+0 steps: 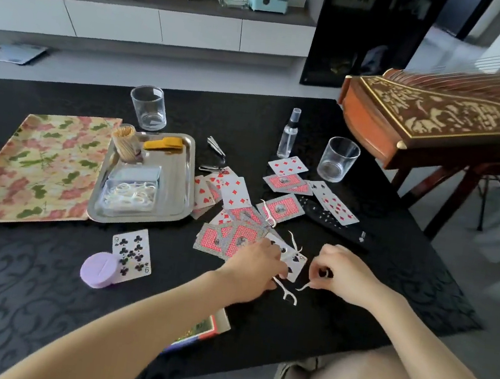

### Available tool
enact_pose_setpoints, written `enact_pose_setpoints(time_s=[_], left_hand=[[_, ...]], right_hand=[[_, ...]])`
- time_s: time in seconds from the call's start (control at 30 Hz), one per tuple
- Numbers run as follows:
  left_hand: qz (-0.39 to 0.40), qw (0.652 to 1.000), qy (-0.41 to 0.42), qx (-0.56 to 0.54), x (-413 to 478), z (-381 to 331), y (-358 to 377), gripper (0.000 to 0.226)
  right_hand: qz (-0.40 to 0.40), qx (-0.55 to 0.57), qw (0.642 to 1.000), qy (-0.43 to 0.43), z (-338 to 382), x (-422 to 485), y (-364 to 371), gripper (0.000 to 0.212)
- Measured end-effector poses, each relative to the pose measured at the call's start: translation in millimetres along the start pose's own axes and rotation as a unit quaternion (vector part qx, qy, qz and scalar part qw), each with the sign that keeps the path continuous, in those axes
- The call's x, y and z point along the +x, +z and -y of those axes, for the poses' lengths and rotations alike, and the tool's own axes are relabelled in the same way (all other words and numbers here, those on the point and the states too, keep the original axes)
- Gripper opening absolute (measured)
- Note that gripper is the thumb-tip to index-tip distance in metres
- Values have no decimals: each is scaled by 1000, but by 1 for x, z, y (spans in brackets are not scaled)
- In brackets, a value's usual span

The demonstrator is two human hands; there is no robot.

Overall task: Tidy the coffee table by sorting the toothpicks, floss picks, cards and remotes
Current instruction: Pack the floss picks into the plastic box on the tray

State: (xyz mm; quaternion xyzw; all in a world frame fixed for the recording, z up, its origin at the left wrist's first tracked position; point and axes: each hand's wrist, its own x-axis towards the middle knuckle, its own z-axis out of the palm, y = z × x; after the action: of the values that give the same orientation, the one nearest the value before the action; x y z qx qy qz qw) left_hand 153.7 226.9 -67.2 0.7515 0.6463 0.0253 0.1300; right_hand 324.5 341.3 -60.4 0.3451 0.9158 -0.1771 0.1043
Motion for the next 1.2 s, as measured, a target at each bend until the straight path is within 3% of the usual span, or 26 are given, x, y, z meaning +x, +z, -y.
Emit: enact_pose_setpoints(time_s=[0.13, 0.3, 0.5, 0.6, 0.73, 0.87, 0.97, 1.13, 1.2], left_hand=[[14, 1000, -1, 21, 7, -5, 7, 20], [10, 1000, -5, 25, 3, -4, 8, 21], [-44, 992, -111, -29, -7, 12, 9, 19], [-90, 970, -189, -124, 0, 13, 3, 19], [-139, 936, -248, -206, 16, 9, -3, 15], [-117, 939, -261, -190, 28, 4, 1, 17], [-88, 951, -251, -161, 28, 0, 4, 17], [-43, 968, -230, -91, 29, -4, 1, 18], [-12, 973, -228, -37, 32, -9, -4, 17]], right_hand=[[29, 5, 999, -13, -5, 2, -4, 11], [-88, 51, 993, -54, 10, 20, -15, 11], [-44, 37, 995, -81, 22, 44, -2, 16], [-36, 40, 996, -72, 18, 46, -1, 16], [-67, -10, 993, -96, 18, 45, 1, 16], [-126, -53, 983, -125, 13, 39, 8, 15], [-139, -61, 983, -99, 6, 30, 5, 12], [-173, 3, 985, 17, 2, 31, -3, 20], [-169, 36, 982, 74, 10, 41, 0, 36]])
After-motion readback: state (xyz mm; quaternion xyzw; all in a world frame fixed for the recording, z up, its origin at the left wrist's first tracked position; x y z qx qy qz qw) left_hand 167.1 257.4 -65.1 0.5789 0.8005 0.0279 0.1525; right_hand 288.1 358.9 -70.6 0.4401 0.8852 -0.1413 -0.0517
